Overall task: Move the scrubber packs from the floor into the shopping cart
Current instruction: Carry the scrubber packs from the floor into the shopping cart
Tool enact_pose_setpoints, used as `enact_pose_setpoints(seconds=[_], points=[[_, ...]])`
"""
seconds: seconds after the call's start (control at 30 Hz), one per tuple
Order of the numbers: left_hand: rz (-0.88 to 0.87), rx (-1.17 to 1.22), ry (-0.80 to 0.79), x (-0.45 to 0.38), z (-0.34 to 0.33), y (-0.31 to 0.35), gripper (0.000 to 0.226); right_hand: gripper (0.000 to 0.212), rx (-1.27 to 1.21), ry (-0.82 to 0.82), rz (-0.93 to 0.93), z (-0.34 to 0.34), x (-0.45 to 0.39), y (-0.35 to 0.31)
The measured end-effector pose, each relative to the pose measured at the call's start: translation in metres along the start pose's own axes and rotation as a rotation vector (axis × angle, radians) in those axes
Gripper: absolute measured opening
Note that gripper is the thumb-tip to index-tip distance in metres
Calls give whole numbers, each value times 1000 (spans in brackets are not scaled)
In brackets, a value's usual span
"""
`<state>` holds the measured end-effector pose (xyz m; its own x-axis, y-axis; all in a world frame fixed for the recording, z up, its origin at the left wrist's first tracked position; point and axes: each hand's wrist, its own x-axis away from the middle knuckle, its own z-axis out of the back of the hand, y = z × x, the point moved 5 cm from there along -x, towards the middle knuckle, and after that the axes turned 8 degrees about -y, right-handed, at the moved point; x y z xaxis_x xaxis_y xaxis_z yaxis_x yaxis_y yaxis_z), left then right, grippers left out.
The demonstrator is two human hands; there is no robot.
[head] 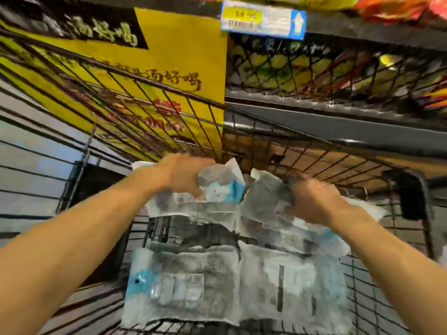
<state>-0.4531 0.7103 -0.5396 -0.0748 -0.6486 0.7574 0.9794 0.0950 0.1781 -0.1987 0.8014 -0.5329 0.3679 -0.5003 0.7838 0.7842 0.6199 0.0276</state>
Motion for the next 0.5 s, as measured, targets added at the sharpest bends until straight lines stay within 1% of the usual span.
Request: enact_pose_setpoints(seconds=[0.1,0.17,0.23,0.37,0.43,0.5], points=[[36,-97,75,-12,4,-3,69,65,25,128,-3,-1,5,0],[71,-109,124,-12,4,-2,63,70,26,208,11,-4,11,0],[113,-118,206,-7,2,2,60,73,-10,269,30,-7,18,2],[161,-93,377,11,-1,14,48,64,-78,282,30,-14,30,2],[164,-118,386,23,-3,26,42,62,-144,264,20,-17,42,4],[161,-123,363,35,-2,45,42,63,-214,266,9,-16,65,15]])
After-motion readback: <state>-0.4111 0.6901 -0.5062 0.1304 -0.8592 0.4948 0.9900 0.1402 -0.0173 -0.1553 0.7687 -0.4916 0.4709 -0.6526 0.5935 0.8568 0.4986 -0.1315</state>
